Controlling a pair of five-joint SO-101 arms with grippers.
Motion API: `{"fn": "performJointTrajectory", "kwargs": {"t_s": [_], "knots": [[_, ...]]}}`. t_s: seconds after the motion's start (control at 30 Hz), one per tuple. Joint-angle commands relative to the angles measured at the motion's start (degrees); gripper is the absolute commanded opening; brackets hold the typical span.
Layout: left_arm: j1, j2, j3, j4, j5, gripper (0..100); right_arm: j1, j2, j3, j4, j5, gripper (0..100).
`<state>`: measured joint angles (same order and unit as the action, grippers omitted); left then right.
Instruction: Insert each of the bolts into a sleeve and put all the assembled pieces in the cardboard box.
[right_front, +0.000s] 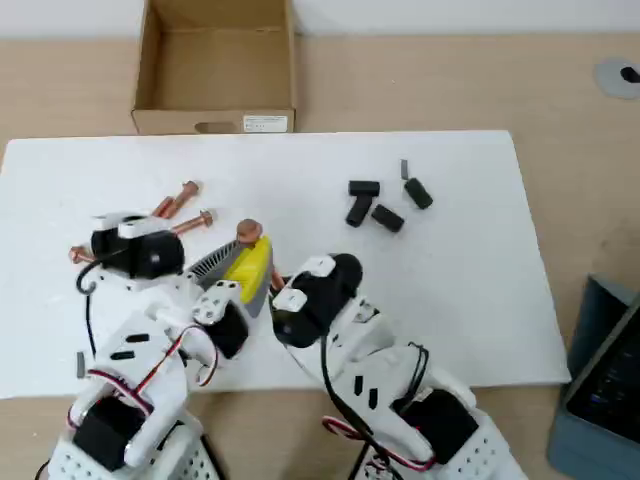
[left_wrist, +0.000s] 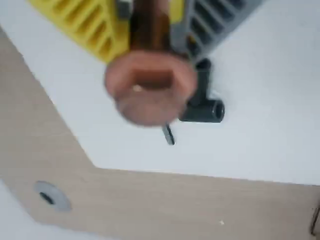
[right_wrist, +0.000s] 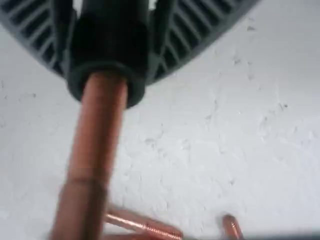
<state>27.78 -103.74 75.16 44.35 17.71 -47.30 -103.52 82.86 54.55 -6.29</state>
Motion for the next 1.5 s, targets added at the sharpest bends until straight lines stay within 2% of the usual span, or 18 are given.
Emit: {"fn": "performJointTrajectory", "kwargs": {"t_s": [0.0,0.17,0.4,0.7,0.77,0.9,0.97,1.33,1.47], "knots": [[-1.23,-0.57,-0.18,-1.32,-0.79,0,-0.04,-8.57,-3.47,-1.32,0.35,0.9],[0.44,-0.57,-0.53,-0.35,-0.62,0,-0.04,-8.57,-3.47,-1.32,0.35,0.9],[9.85,-0.57,-3.52,11.87,-0.35,0,-0.04,-8.57,-3.56,-1.49,0.35,0.9],[10.11,-0.57,-3.08,15.30,-0.70,0,-0.04,-8.57,-3.65,-1.67,0.35,0.9],[9.93,-0.57,-3.16,15.30,-0.70,4,-0.04,-8.57,-3.74,-1.67,0.35,0.9],[5.19,-0.57,-3.96,14.95,-1.14,19,-0.04,-8.57,-4.18,-1.41,0.35,0.9],[2.73,-0.40,-4.75,14.86,-3.25,23,-0.04,-8.57,-4.18,-1.41,0.35,0.9],[-5.98,-0.13,-14.07,14.77,-9.67,21,-0.04,-8.57,-3.74,-1.41,0.26,0.9],[-10.81,-0.57,-14.59,14.51,-13.80,8,1.89,-8.57,-3.82,-1.32,0.00,0.9]]}}
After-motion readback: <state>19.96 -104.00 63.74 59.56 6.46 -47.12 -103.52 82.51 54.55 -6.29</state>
